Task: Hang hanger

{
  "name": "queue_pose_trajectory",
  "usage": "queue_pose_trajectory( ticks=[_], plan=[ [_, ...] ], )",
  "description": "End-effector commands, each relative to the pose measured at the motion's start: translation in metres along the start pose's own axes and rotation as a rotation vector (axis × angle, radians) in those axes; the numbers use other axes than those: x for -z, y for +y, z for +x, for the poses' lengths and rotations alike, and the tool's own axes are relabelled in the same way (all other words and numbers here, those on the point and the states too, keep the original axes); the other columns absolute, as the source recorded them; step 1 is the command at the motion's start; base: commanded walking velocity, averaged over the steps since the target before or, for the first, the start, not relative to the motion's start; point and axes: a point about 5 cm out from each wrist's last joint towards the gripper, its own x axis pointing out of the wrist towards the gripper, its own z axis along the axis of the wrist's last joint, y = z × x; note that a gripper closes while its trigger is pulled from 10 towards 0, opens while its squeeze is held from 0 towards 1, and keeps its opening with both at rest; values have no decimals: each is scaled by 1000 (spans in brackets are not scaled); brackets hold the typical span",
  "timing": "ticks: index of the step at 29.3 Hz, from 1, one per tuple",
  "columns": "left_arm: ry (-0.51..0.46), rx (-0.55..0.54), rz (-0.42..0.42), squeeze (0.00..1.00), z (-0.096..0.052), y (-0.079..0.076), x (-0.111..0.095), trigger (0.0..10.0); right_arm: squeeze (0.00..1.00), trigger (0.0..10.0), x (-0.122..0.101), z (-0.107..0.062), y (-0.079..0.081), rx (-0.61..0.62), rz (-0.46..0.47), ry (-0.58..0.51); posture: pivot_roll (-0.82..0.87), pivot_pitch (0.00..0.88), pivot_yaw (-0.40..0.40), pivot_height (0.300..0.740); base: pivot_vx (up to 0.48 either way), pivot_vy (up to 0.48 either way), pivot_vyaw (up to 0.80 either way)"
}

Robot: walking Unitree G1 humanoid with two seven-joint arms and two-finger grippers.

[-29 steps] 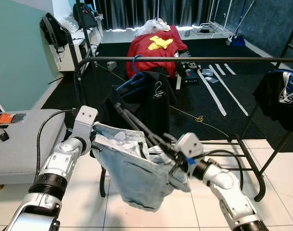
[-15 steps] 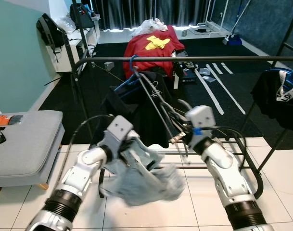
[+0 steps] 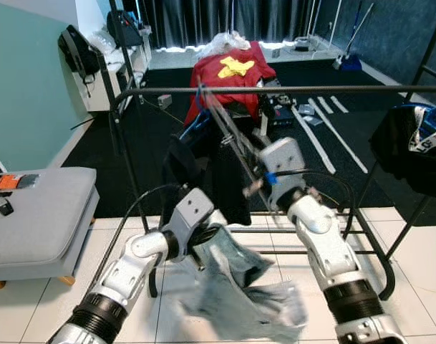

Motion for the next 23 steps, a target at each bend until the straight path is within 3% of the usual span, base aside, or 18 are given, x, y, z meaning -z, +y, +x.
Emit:
queue_pose_trajectory(
  ticks=[1, 2, 3, 4, 8, 9, 10, 11, 12, 14, 15, 20, 23],
  plan=[
    [17, -62, -5, 0, -8, 12, 6, 0, 0, 10000, 17, -2, 7, -28, 7, 102, -4, 0, 65, 740, 0, 0, 0],
    [27, -101, -35, 0, -14, 16, 13, 0, 0, 10000, 40, -10, 12, -35, 61, 214, -5, 0, 66, 740, 0, 0, 0],
    [27, -101, -35, 0, -14, 16, 13, 0, 0, 10000, 40, -10, 12, -35, 61, 214, -5, 0, 66, 740, 0, 0, 0],
    [27, -158, -75, 0, -18, 19, 18, 0, 0, 10000, 60, -18, 20, -37, 117, 304, -7, 0, 68, 740, 0, 0, 0],
    [27, -195, -99, 0, -20, 21, 22, 0, 0, 10000, 72, -23, 25, -39, 154, 355, -7, 0, 68, 740, 0, 0, 0],
    [0, -249, -114, 0, -20, 22, 20, 4392, 0, 10000, 82, -25, 24, 16, 147, 380, -8, 0, 67, 740, 0, 0, 0],
    [-9, -287, -178, 0, -18, 23, 21, 10000, 0, 10000, 87, -26, 21, 85, 134, 379, -9, 0, 66, 740, 0, 0, 0],
    [-9, -287, -178, 0, -18, 23, 21, 10000, 0, 10000, 87, -26, 21, 85, 134, 379, -9, 0, 66, 740, 0, 0, 0],
    [-16, -340, -243, 0, -16, 25, 22, 10000, 0, 10000, 88, -25, 15, 161, 131, 351, -11, 0, 67, 740, 0, 0, 0],
    [-16, -340, -243, 0, -16, 25, 22, 10000, 0, 10000, 88, -25, 15, 161, 131, 351, -11, 0, 67, 740, 0, 0, 0],
    [19, -421, -350, 0, -13, 28, 32, 10000, 0, 10000, 90, -25, 6, 306, 168, 318, -17, 0, 69, 740, 0, 0, 0],
    [38, -445, -370, 0, -13, 29, 37, 10000, 0, 10000, 91, -26, 3, 341, 188, 315, -17, 0, 69, 740, 0, 0, 0],
    [128, -503, -348, 0, -15, 29, 50, 10000, 0, 10000, 97, -26, 11, 329, 238, 325, -6, 0, 58, 740, 0, 0, 0]
  ],
)
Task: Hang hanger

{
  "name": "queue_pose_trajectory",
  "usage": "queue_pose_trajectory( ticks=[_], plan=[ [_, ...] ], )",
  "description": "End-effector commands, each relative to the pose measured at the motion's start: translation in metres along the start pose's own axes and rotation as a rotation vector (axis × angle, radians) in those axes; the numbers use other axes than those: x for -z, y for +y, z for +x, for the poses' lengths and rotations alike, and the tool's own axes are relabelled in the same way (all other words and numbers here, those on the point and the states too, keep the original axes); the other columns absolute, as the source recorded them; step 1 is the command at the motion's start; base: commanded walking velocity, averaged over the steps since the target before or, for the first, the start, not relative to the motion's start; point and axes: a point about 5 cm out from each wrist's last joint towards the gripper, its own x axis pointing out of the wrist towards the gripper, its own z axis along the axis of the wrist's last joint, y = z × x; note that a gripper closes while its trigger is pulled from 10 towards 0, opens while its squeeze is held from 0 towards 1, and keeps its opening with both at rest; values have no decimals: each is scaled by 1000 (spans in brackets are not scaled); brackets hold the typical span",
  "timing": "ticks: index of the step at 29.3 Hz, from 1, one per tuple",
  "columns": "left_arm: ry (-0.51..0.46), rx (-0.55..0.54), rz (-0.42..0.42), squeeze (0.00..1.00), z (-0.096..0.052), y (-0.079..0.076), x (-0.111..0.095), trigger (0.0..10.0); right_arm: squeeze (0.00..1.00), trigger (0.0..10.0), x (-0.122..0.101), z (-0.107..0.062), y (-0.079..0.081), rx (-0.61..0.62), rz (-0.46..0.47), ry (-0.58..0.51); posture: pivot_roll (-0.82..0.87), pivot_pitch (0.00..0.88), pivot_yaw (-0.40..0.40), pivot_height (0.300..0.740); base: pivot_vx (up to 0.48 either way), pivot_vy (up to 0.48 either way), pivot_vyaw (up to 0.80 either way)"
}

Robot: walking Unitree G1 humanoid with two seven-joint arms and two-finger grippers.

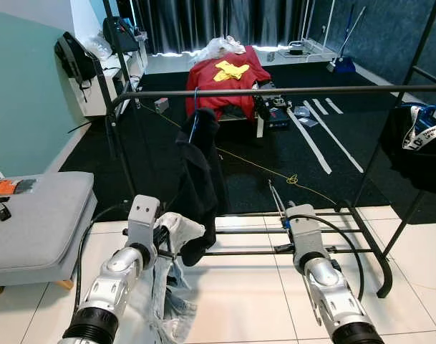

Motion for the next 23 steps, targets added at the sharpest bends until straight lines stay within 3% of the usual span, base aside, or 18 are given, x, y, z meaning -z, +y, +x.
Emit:
queue_pose_trajectory(
  ticks=[1, 9, 15, 23],
  plan=[
    [11, -24, 8, 0, 2, 2, -1, 10000, 0, 10000, 2, 1, 6, -19, 29, 1, -6, 0, 58, 740, 0, 0, 0],
    [-4, -84, 84, 0, -9, 7, 1, 10000, 0, 10000, 6, 2, 25, -81, 50, 54, 41, 60, 19, 740, 0, 0, 0],
    [-24, -99, 47, 0, -14, 5, 3, 10000, 0, 10000, -2, 4, 24, -48, 83, 0, 35, 99, 28, 740, 0, 0, 0],
    [-29, -114, 51, 0, -12, -1, 8, 10000, 0, 10000, -4, 2, 30, -58, 40, -56, 18, 119, 22, 740, 0, 0, 0]
  ],
)
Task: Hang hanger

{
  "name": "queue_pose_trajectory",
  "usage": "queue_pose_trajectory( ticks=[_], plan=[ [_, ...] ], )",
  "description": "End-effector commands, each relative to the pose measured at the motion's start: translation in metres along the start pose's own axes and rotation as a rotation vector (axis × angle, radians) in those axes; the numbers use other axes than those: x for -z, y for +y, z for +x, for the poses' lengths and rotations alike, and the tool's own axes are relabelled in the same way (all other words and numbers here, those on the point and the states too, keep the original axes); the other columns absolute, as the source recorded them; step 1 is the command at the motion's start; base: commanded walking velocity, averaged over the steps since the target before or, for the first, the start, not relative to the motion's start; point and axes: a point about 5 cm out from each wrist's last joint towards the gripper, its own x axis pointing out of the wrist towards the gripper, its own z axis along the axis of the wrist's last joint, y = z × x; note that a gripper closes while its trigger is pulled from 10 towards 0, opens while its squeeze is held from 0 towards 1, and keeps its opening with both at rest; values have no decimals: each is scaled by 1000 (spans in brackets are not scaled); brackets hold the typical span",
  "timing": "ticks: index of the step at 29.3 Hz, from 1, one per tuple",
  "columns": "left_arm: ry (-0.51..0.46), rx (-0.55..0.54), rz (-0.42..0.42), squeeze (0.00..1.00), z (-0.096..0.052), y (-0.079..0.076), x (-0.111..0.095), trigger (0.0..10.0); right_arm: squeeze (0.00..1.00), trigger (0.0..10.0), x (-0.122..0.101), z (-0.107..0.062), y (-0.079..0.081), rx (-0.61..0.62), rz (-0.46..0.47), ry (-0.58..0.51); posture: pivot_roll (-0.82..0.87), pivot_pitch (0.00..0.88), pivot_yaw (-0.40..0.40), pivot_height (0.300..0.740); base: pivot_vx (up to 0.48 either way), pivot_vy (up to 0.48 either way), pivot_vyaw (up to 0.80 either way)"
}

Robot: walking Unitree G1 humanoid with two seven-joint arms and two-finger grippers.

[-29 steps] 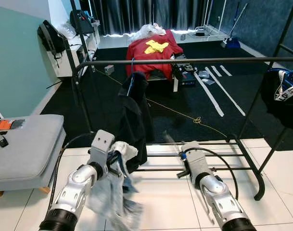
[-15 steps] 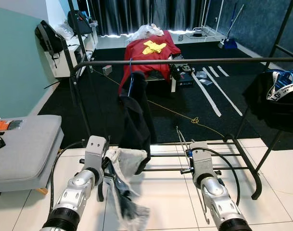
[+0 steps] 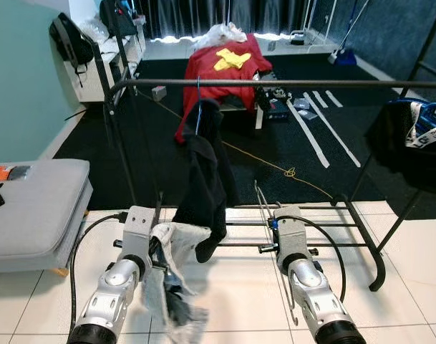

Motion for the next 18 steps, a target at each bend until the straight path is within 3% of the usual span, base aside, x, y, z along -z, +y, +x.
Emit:
queue_pose_trajectory(
  ticks=[1, 7, 18],
  plan=[
    [-19, -3, 4, 0, 1, -3, -1, 10000, 0, 10000, 4, -1, 3, -7, -11, 1, 18, 119, 22, 740, 0, 0, 0],
    [-41, -1, -14, 0, 3, -7, -8, 10000, 0, 10000, 3, -1, 2, -13, -26, -9, 9, 122, 4, 740, 0, -111, 0],
    [-47, 25, -30, 0, 1, -15, -13, 10000, 0, 10000, 2, -2, -2, -14, -31, -20, 7, 138, 10, 740, 0, -467, 0]
  ],
)
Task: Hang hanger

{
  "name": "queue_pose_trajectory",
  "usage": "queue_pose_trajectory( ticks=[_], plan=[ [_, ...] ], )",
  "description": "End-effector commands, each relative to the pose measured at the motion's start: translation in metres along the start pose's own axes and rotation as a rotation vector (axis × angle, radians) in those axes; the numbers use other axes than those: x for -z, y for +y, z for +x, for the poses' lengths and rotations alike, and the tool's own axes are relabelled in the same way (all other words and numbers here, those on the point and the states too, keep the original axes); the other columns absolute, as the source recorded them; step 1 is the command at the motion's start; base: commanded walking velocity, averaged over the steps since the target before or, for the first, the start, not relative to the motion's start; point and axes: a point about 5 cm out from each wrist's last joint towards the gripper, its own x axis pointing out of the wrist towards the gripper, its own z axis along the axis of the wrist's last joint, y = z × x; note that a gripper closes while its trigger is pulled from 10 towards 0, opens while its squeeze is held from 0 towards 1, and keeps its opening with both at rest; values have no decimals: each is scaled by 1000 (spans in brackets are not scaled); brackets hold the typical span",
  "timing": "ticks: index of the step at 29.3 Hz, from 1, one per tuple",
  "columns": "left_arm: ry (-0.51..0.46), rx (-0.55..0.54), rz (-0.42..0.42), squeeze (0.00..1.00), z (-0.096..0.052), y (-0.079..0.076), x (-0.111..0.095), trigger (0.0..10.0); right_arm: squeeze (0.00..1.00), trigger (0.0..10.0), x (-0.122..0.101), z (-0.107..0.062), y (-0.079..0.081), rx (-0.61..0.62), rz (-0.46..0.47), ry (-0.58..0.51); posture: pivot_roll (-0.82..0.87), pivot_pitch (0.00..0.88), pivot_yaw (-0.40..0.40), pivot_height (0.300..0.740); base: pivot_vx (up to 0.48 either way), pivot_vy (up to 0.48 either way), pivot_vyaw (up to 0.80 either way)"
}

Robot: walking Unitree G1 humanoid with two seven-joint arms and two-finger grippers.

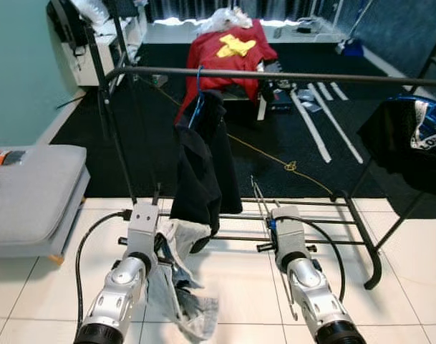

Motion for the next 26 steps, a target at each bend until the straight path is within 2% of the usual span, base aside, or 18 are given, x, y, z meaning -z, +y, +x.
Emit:
queue_pose_trajectory(
  ticks=[1, 10, 15, 21, 26],
  plan=[
    [-17, 15, -1, 0, 0, -4, -5, 10000, 0, 10000, 6, -2, -4, 8, -10, 12, 7, 138, 10, 740, 0, -480, 0],
    [-13, 24, -10, 0, 0, -8, -5, 10000, 0, 10000, 7, -4, -8, 11, -10, 8, -1, 145, 12, 740, 0, -480, 0],
    [26, 61, -55, 0, -1, -10, -2, 10000, 0, 10000, 5, -3, -9, 15, -10, 5, -4, 145, 17, 740, 0, -456, 0],
    [47, 89, -76, 0, -1, -12, -1, 10000, 0, 10000, 6, -4, -10, 20, -10, 4, -5, 144, 18, 740, 0, 476, 0],
    [34, 85, -49, 0, 1, -11, -3, 10000, 0, 10000, 7, -5, -13, 33, -6, 7, -7, 143, 24, 740, 0, 288, 0]
  ],
)
